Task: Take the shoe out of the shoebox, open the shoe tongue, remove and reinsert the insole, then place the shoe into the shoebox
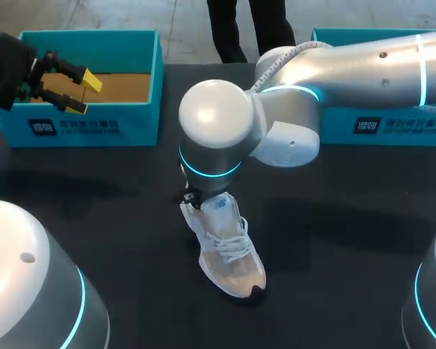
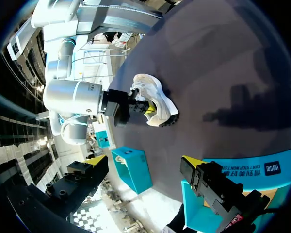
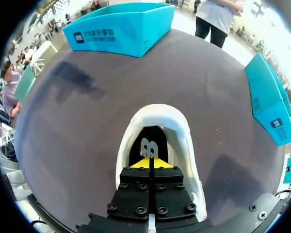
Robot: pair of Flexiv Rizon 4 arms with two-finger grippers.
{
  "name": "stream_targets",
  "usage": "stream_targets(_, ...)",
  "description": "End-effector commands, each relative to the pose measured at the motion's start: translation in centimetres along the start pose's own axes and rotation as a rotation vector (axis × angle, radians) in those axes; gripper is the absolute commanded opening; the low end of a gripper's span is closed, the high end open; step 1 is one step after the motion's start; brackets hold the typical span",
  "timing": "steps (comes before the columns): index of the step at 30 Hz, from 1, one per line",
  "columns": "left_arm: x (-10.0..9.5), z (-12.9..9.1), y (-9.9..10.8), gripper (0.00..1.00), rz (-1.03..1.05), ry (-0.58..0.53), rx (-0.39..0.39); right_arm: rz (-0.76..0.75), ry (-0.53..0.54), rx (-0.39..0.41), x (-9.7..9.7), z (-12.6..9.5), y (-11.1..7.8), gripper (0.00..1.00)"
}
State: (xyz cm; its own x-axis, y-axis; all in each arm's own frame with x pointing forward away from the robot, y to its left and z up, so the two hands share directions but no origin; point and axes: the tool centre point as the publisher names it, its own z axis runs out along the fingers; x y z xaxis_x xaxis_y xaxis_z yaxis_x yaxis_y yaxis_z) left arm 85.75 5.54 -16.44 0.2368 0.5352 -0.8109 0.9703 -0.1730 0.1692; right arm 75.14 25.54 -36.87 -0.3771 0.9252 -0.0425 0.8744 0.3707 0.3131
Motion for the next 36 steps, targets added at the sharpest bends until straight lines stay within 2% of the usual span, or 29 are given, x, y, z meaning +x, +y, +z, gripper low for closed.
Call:
stream_targets(1, 0.0, 0.0, -0.1, 1.00, 0.001, 0.002, -0.001, -0.006, 0.013, 0.007, -0.5, -0.2, 0.0, 0.00)
stream_targets(3, 0.0, 0.0, -0.1, 1.00, 0.001, 0.002, -0.001, -0.012, 0.020, 0.014, -0.5, -0.1, 0.2, 0.10)
stream_targets(5, 0.0, 0.0, -0.1, 1.00, 0.001, 0.002, -0.001, -0.015, 0.024, 0.018, -0.6, 0.0, 0.3, 0.28)
stream_targets(8, 0.0, 0.0, -0.1, 1.00, 0.001, 0.002, -0.001, -0.022, 0.031, 0.029, -0.6, 0.0, 0.5, 0.38)
stream_targets(12, 0.0, 0.0, -0.1, 1.00, 0.001, 0.002, -0.001, -0.026, 0.036, 0.042, -0.6, -0.2, 0.4, 0.47)
stream_targets(21, 0.0, 0.0, -0.1, 1.00, 0.001, 0.002, -0.001, -0.021, 0.024, 0.060, -0.8, -1.5, -0.7, 0.50)
stream_targets(24, 0.0, 0.0, -0.1, 1.00, 0.001, 0.002, -0.001, -0.021, 0.020, 0.063, -0.9, -2.0, -0.9, 0.64)
stream_targets(25, 0.0, 0.0, -0.1, 1.00, 0.001, 0.002, -0.001, -0.021, 0.019, 0.066, -0.9, -2.1, -1.0, 0.73)
stream_targets(26, 0.0, 0.0, -0.1, 1.00, 0.001, 0.002, -0.001, -0.020, 0.018, 0.068, -0.9, -2.2, -1.1, 0.74)
stream_targets(27, 0.0, 0.0, -0.1, 1.00, 0.001, 0.002, -0.001, -0.018, 0.019, 0.074, -0.8, -2.3, -1.3, 0.80)
stream_targets(29, 0.0, 0.0, -0.1, 1.00, 0.001, 0.002, -0.001, -0.016, 0.022, 0.079, -0.8, -2.3, -1.5, 0.86)
stream_targets(30, 0.0, 0.0, -0.1, 1.00, 0.001, 0.002, -0.001, -0.015, 0.023, 0.081, -0.8, -2.4, -1.6, 0.99)
stream_targets(36, 0.0, 0.0, -0.1, 1.00, 0.001, 0.002, -0.001, -0.010, 0.033, 0.092, -0.9, -1.9, -2.0, 1.00)
